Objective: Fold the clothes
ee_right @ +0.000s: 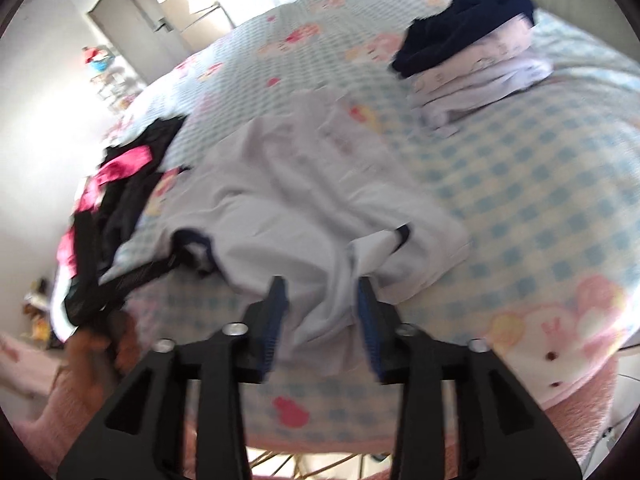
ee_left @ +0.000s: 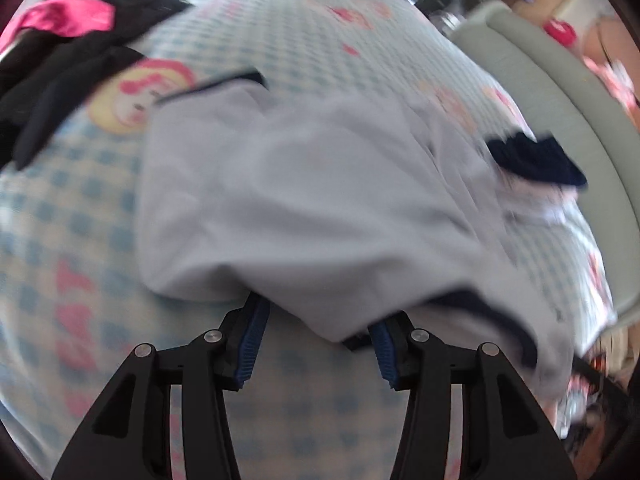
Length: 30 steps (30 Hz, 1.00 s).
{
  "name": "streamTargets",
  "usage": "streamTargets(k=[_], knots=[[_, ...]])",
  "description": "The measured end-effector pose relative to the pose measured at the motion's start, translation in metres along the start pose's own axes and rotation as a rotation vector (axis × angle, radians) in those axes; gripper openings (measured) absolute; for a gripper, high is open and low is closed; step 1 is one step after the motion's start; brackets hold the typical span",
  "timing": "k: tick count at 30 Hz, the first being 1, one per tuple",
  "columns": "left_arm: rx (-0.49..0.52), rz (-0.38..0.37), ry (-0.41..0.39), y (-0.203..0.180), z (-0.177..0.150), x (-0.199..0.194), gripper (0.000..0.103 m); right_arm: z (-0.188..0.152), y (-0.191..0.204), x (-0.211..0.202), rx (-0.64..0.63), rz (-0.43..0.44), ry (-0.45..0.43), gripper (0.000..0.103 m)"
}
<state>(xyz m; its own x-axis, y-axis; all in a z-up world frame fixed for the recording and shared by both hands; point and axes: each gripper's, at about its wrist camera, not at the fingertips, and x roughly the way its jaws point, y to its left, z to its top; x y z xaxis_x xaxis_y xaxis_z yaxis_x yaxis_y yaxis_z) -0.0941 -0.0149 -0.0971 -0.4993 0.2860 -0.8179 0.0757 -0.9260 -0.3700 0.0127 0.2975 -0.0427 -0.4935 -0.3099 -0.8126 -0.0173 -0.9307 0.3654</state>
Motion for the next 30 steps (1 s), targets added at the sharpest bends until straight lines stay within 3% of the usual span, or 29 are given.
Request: streamTargets(k=[1, 2, 4, 5, 6, 7, 8, 10, 14, 19, 22, 23, 26, 30], knots=[[-0.01, 0.018, -0.022, 0.004, 0.002, -0.003, 0.05, -0.003, 0.002, 0.006, -0.01, 0.017, 0.024, 0.063], [-0.018, 0.027, -0.046, 0.007, 0.003, -0.007, 0.05, -0.006, 0.003, 0.016, -0.015, 0.026, 0.053, 0.067], [-0.031, 0.035, -0.064, 0.013, 0.003, -0.01, 0.044, -0.011, -0.001, 0.038, 0.001, 0.012, 0.111, 0.067], [-0.031, 0.041, -0.061, 0.016, 0.002, -0.012, 0.032, -0.013, -0.005, 0.051, 0.03, -0.017, 0.144, 0.065], [-0.026, 0.04, -0.05, 0.018, 0.0, -0.014, 0.017, -0.015, -0.01, 0.061, 0.06, -0.032, 0.166, 0.051], [-0.024, 0.037, -0.044, 0.018, -0.001, -0.016, 0.012, -0.016, -0.012, 0.066, 0.086, -0.023, 0.172, 0.034], [-0.02, 0.034, -0.055, 0.02, -0.003, -0.024, 0.008, -0.016, -0.011, 0.066, 0.094, -0.014, 0.165, 0.03], [-0.004, 0.034, -0.091, 0.013, -0.004, -0.037, 0.007, -0.014, -0.003, 0.06, 0.071, -0.021, 0.134, 0.022], [0.01, -0.04, -0.195, 0.008, 0.002, -0.091, 0.007, 0.001, 0.023, 0.034, -0.043, -0.109, 0.027, 0.022], [0.026, -0.169, -0.301, 0.006, 0.002, -0.168, 0.007, 0.015, 0.033, 0.011, -0.042, -0.07, -0.04, 0.032], [0.04, -0.176, -0.269, 0.012, -0.014, -0.179, 0.007, 0.016, 0.029, 0.007, -0.01, -0.077, -0.065, 0.032], [0.056, -0.155, -0.231, 0.013, -0.019, -0.169, 0.007, 0.015, 0.026, 0.01, 0.001, -0.098, -0.058, 0.032], [0.073, -0.048, -0.018, 0.027, -0.039, -0.12, 0.007, 0.013, 0.007, 0.02, 0.086, -0.097, -0.009, 0.032], [0.06, -0.035, 0.073, 0.044, -0.056, -0.102, 0.008, 0.005, 0.0, 0.017, 0.107, -0.113, -0.013, 0.034]])
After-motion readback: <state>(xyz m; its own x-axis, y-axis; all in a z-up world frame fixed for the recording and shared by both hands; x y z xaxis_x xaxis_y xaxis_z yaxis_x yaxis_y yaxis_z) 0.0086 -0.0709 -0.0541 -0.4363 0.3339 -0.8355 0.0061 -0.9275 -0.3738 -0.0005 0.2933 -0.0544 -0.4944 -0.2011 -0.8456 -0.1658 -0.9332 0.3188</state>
